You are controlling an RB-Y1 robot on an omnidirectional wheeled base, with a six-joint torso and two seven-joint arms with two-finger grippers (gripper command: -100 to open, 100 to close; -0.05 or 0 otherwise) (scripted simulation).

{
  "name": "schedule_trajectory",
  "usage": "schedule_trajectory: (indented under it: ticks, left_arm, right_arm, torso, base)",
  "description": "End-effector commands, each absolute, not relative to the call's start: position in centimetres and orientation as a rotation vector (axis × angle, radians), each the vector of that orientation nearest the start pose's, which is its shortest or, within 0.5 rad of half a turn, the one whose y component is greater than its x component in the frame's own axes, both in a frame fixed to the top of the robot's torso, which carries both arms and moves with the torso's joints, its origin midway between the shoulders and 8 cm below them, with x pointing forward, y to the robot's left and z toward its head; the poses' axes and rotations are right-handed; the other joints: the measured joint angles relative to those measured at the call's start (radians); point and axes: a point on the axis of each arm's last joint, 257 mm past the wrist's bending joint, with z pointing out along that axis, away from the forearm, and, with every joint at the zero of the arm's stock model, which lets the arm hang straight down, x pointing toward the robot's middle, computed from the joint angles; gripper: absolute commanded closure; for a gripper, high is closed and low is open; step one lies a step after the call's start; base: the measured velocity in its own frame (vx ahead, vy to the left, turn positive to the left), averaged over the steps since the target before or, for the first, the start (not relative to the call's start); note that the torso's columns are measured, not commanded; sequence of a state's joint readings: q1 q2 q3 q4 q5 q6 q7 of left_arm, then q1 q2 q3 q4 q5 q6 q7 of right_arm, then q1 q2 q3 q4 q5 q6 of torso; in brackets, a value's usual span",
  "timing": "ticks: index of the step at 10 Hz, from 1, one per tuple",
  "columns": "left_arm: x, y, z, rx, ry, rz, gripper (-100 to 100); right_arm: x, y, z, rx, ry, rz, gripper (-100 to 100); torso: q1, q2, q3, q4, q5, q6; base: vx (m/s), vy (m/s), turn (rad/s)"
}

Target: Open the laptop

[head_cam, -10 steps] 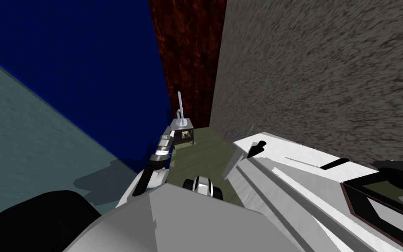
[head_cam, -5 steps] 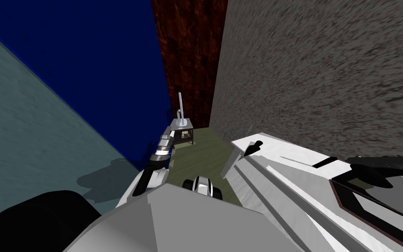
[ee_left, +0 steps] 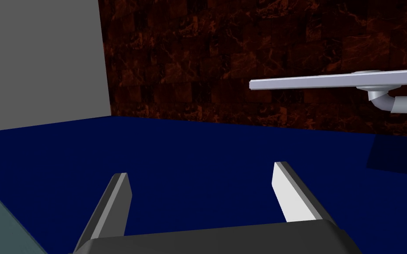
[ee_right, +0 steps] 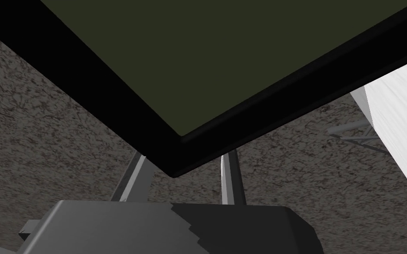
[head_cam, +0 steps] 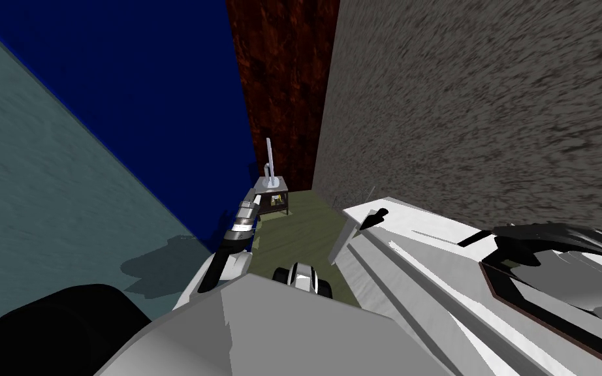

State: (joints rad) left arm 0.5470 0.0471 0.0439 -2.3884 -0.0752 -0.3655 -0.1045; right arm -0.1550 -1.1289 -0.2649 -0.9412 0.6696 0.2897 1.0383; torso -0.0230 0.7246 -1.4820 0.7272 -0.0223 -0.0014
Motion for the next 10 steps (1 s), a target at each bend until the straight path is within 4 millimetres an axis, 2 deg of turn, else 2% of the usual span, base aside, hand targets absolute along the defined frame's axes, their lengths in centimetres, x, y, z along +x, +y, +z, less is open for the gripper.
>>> schedule_trajectory:
  ticks: [1,3,4,6,8,9,10]
  left_arm:
    - [34.1,28.5,3.2,-0.582,0.759,-1.078,0]
    - [34.1,28.5,3.2,-0.582,0.758,-1.078,0]
    - [34.1,28.5,3.2,-0.582,0.758,-1.078,0]
    - [34.1,28.5,3.2,-0.582,0.759,-1.078,0]
    - [34.1,28.5,3.2,-0.582,0.759,-1.078,0]
    - [34.1,28.5,3.2,-0.582,0.758,-1.078,0]
    - [34.1,28.5,3.2,-0.582,0.758,-1.078,0]
  right_arm:
    - [41.5,-83.2,-5.4,-0.164,1.772,-1.528,100]
    - [41.5,-83.2,-5.4,-0.164,1.772,-1.528,100]
    - [43.2,-81.5,-2.5,-0.153,1.694,-1.552,100]
    - [44.0,-80.3,-3.6,-0.202,1.691,-1.568,100]
    - [44.4,-79.4,-6.0,-0.193,1.719,-1.532,100]
    - [44.4,-79.4,-6.0,-0.193,1.719,-1.532,100]
    - [45.6,-77.9,-2.3,-0.168,1.632,-1.564,100]
  torso:
    - [0.001,0.000,0.000,-0.001,-0.002,0.002]
    - [-0.001,0.002,0.002,-0.001,-0.003,0.003]
    - [-0.005,0.003,0.002,0.000,-0.003,0.003]
    - [-0.005,0.005,0.003,0.001,-0.001,0.001]
    - [-0.001,-0.001,0.000,-0.003,-0.004,0.004]
    - [-0.003,-0.002,-0.001,-0.004,-0.005,0.005]
    - [-0.005,-0.001,-0.001,-0.003,-0.004,0.003]
  base:
    - [0.000,0.000,0.000]
    - [0.002,0.019,-0.001]
    - [-0.068,-0.049,-0.050]
    - [-0.066,-0.093,0.011]
    - [0.000,-0.015,0.009]
    - [0.007,0.023,-0.019]
    - [-0.077,-0.037,-0.038]
